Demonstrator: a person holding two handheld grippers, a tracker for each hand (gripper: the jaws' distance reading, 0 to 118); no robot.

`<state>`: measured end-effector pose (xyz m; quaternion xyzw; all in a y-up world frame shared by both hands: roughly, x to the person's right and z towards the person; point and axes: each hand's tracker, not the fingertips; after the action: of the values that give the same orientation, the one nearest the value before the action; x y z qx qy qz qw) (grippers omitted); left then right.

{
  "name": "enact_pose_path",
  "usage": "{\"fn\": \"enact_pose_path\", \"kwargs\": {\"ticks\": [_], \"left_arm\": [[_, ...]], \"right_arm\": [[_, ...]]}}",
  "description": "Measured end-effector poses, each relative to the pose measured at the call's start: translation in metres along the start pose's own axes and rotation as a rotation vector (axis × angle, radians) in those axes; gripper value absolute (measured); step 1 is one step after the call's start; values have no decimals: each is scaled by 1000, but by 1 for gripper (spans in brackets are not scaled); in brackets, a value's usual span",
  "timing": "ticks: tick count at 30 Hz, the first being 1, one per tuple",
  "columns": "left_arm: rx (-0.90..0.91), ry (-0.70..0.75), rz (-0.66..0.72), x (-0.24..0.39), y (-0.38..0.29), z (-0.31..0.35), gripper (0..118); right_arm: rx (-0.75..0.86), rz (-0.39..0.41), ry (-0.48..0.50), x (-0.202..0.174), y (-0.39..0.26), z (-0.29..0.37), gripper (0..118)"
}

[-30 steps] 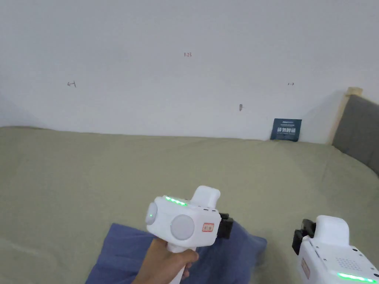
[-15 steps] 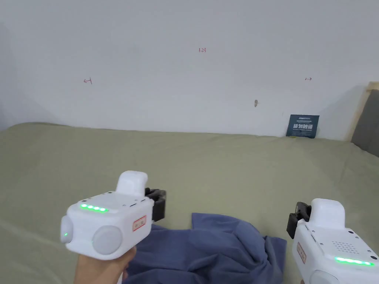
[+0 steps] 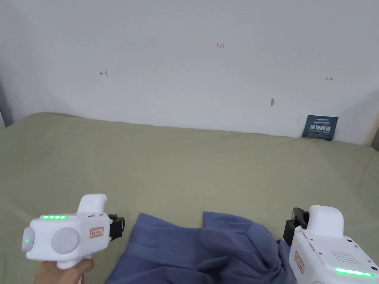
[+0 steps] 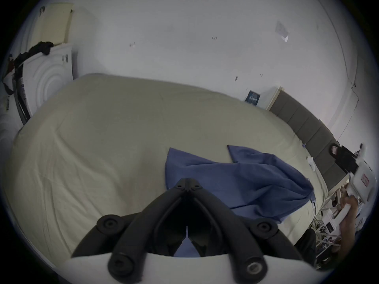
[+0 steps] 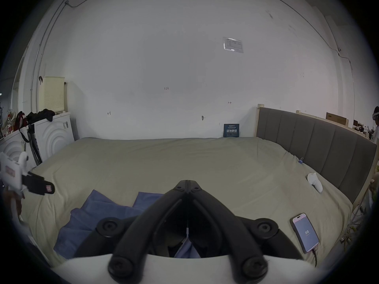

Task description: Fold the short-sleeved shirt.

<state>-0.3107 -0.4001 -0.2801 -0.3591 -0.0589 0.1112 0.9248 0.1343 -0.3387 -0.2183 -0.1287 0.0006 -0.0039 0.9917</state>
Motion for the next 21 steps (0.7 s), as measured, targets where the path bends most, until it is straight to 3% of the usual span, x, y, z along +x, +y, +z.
{"fn": "enact_pose_path", "kwargs": {"ticks": [7, 8, 9, 11, 12, 19, 20, 21], "left_arm": [[-214, -24, 106, -22, 49, -93, 0], [-236, -23, 118, -24, 54, -106, 5], [-261, -31, 113, -25, 57, -117, 27], [-295, 15, 81, -23, 62, -137, 83], [-309, 42, 68, -21, 63, -145, 90], [-383, 96, 22, 1, 65, -191, 88], [-420, 142, -12, 7, 62, -198, 82], [-422, 181, -42, 11, 60, -203, 67]], "right_arm": [[-32, 18, -29, 11, -4, -9, 2], [-39, 21, -31, 14, -5, -10, 2], [-46, 24, -35, 17, -5, -12, 2], [-57, 28, -51, 22, -7, -16, 2], [-60, 30, -56, 25, -8, -17, 2], [-115, 12, -93, 41, -17, -34, 2], [-122, 6, -96, 43, -19, -36, 2], [-128, 4, -99, 44, -21, -37, 2]]}}
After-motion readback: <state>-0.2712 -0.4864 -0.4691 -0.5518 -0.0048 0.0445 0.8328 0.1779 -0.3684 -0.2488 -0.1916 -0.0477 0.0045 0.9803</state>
